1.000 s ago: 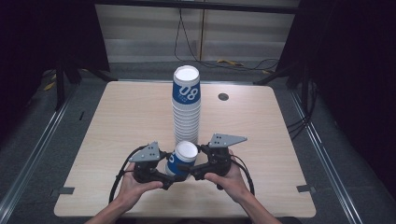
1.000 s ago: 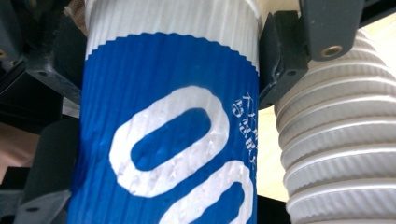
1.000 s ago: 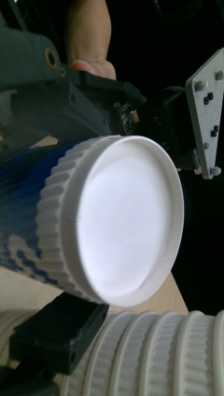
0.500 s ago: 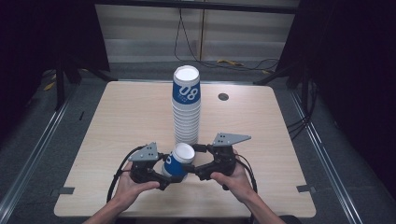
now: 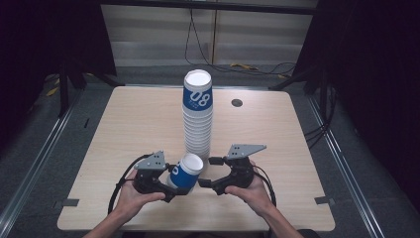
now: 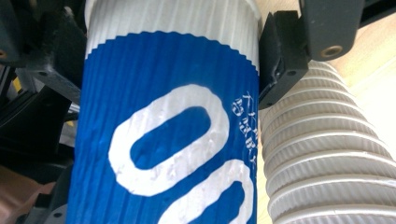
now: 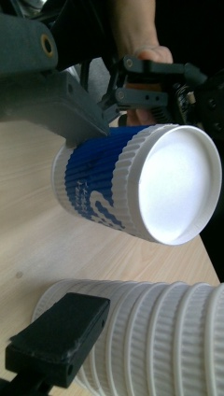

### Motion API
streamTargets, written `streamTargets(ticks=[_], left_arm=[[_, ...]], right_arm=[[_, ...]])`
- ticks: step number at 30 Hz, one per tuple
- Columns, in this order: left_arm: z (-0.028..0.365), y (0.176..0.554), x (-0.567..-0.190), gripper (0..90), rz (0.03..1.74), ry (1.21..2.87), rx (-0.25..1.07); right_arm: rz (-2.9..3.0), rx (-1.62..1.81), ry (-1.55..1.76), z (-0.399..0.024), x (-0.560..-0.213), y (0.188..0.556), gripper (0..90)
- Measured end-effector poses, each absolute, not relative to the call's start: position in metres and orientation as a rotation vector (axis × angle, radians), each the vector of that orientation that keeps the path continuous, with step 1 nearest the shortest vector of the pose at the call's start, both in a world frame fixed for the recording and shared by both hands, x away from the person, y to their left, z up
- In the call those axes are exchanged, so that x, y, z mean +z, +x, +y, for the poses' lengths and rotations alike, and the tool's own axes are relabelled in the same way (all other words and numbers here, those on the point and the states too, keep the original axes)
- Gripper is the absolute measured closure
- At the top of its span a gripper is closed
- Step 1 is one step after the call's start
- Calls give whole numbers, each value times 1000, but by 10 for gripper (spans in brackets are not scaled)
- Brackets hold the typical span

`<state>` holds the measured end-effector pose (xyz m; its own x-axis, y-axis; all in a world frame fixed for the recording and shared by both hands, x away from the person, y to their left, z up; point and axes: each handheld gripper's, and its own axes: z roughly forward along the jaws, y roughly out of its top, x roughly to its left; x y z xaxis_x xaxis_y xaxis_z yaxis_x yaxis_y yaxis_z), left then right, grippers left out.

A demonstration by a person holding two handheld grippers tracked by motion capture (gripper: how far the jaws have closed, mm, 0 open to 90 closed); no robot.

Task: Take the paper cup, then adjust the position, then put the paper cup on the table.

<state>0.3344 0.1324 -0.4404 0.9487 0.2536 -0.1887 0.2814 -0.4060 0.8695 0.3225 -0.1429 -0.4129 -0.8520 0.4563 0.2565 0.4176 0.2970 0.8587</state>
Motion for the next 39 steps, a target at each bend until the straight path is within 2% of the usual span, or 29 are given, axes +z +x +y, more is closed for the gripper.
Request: streamTargets(ticks=[29, 33, 39], left_arm=[[128, 334, -445, 222, 373, 2144, -10], [128, 336, -445, 222, 368, 2181, -6], [124, 335, -444, 220, 363, 2243, 0]], right_arm=[[2700, 1385, 719, -146, -417, 325, 184], [2733, 1349, 673, -145, -418, 325, 244], [2761, 1281, 648, -138, -421, 324, 212]])
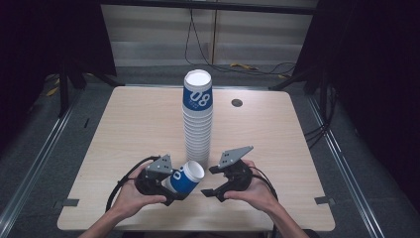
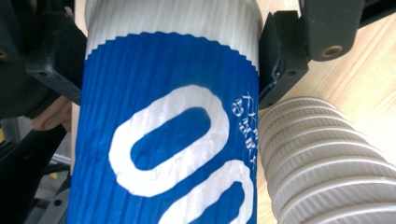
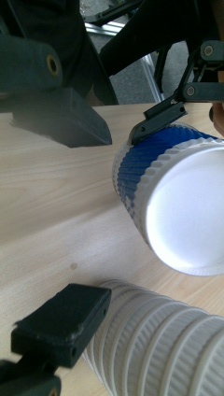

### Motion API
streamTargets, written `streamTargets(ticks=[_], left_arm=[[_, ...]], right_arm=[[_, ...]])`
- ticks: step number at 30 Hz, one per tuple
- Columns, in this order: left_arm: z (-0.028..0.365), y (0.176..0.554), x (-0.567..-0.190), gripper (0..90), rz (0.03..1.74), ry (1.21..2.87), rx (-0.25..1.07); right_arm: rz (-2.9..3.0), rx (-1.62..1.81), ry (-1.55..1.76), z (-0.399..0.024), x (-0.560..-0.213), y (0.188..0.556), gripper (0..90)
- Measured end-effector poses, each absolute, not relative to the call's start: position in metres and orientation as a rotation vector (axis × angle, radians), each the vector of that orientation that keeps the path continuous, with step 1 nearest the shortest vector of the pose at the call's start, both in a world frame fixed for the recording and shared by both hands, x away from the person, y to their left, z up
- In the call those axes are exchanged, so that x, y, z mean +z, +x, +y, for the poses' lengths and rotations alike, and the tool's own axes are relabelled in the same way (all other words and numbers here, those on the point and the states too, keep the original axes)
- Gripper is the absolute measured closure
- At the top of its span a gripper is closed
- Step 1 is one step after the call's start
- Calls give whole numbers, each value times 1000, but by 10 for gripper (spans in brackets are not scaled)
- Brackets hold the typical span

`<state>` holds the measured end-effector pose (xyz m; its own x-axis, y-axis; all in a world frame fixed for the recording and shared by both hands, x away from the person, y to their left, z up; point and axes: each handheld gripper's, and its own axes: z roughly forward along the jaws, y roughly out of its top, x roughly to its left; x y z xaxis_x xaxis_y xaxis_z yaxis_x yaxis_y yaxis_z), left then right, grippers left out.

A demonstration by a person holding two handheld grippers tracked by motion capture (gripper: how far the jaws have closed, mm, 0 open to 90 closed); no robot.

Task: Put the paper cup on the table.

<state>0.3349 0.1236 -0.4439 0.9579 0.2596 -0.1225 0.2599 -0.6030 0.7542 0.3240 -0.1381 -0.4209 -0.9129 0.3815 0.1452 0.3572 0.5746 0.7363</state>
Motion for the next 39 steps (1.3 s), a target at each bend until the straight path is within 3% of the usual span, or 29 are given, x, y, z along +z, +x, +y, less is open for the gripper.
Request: streamTargets(ticks=[10, 20, 39], left_arm=[[119, 334, -441, 222, 312, 2331, 34], [104, 328, -439, 224, 207, 2418, 76], [81, 337, -440, 224, 97, 2577, 52]], right_arm=[[2834, 1180, 595, -134, -424, 321, 232], [2853, 1087, 549, -133, -423, 322, 196], [2934, 949, 483, -127, -424, 324, 193]])
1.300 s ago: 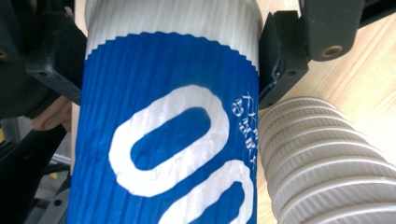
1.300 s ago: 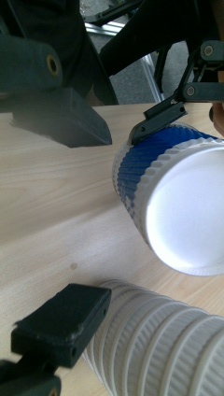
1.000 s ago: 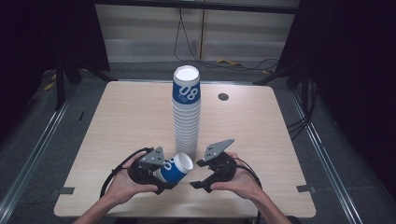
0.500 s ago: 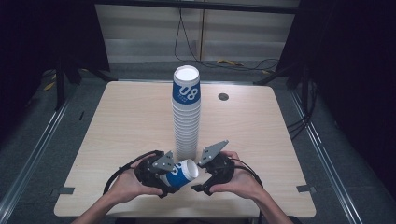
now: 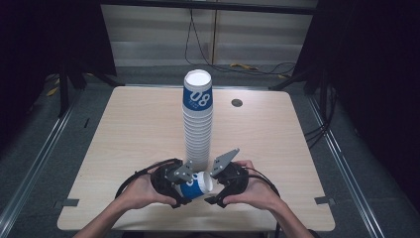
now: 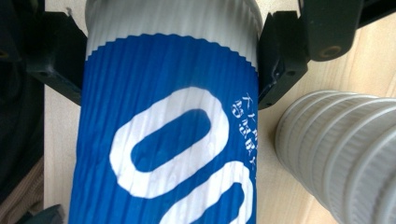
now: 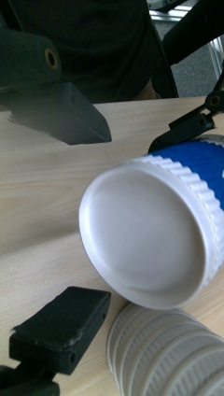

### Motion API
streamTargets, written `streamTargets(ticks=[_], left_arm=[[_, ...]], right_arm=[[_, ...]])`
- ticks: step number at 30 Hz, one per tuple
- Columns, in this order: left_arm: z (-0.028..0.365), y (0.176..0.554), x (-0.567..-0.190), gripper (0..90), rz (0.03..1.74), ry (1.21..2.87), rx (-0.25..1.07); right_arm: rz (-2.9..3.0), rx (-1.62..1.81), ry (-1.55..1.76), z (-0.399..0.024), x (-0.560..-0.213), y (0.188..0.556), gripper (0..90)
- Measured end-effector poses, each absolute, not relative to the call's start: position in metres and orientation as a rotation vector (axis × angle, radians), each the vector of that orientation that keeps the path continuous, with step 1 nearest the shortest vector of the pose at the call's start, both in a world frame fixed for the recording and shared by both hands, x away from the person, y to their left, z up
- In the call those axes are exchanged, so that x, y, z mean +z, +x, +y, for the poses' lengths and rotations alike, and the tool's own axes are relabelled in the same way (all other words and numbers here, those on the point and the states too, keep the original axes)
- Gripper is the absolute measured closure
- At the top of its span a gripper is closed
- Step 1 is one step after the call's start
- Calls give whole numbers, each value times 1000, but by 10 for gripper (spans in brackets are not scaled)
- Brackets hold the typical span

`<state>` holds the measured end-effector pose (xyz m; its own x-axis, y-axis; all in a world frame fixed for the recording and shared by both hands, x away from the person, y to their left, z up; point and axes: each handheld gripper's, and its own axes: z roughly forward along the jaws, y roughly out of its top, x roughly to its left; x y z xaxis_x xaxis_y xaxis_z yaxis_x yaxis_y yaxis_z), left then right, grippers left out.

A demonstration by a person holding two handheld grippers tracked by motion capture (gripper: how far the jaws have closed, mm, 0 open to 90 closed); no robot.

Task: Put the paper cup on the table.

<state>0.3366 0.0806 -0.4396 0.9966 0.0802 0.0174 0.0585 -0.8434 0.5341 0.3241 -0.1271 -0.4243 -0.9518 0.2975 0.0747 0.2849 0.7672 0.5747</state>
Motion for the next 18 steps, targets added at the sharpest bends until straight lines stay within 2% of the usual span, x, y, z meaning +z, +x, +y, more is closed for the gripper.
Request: streamTargets(ticks=[2, 18], left_arm=[[80, 334, -440, 224, 101, 2585, 59], [71, 323, -440, 224, 58, 2605, 60]], right_arm=[[2949, 953, 496, -125, -426, 325, 169], [2972, 987, 443, -114, -424, 323, 191]])
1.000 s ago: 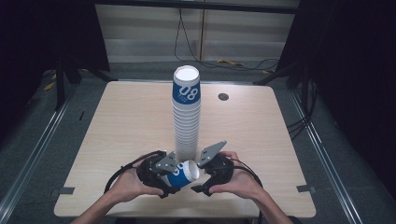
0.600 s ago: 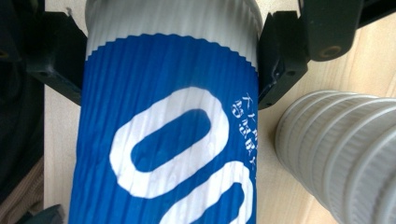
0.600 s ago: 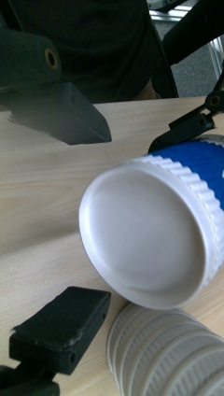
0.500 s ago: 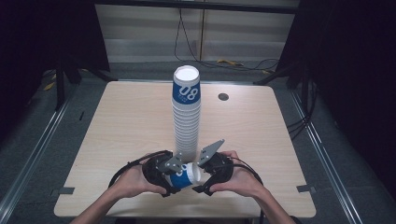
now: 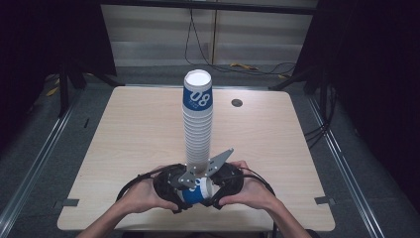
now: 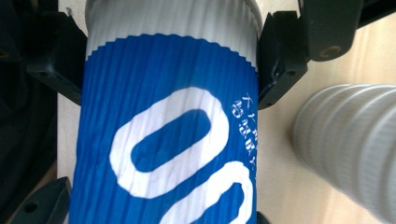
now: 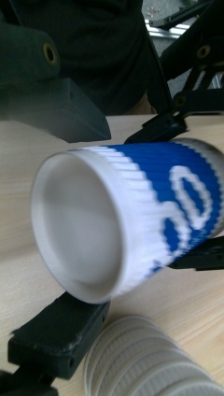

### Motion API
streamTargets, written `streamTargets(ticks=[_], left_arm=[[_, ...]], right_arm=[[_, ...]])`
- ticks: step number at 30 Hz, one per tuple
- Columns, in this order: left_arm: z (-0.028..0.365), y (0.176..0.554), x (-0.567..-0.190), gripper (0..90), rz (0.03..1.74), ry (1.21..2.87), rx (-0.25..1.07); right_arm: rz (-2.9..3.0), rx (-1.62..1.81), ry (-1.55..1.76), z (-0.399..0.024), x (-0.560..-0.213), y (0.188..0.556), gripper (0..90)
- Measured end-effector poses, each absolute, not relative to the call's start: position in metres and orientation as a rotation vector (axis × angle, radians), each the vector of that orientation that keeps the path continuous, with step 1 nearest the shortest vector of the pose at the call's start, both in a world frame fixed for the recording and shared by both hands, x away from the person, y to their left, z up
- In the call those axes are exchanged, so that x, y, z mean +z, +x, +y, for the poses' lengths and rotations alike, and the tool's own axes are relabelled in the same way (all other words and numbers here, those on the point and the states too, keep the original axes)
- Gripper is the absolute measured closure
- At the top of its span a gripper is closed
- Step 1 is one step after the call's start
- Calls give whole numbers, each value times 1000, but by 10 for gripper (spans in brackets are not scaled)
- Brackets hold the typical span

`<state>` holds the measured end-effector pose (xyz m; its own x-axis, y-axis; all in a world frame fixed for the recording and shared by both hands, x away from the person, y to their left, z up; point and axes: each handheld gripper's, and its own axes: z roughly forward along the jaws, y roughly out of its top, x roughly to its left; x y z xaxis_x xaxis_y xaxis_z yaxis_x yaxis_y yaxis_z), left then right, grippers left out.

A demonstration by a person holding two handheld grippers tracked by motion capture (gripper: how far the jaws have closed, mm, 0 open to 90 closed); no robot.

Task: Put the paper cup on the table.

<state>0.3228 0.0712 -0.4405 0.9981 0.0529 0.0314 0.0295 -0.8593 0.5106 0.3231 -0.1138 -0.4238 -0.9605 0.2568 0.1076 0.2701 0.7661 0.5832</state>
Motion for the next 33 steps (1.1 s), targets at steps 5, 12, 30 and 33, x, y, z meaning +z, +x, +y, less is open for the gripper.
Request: streamTargets(ticks=[5, 12, 30, 33], left_arm=[[72, 322, -439, 222, 4, 2624, 37], [74, 322, -439, 216, -41, 2602, 54], [89, 327, -434, 177, 7, 2496, -3], [91, 328, -433, 173, 24, 2474, -3]], right_arm=[[-2918, -967, -396, -111, -425, 320, 270], [-2906, -968, -359, -112, -426, 319, 290], [-2881, -1020, -367, -118, -425, 319, 295], [-2884, -1021, -374, -119, -425, 319, 295]])
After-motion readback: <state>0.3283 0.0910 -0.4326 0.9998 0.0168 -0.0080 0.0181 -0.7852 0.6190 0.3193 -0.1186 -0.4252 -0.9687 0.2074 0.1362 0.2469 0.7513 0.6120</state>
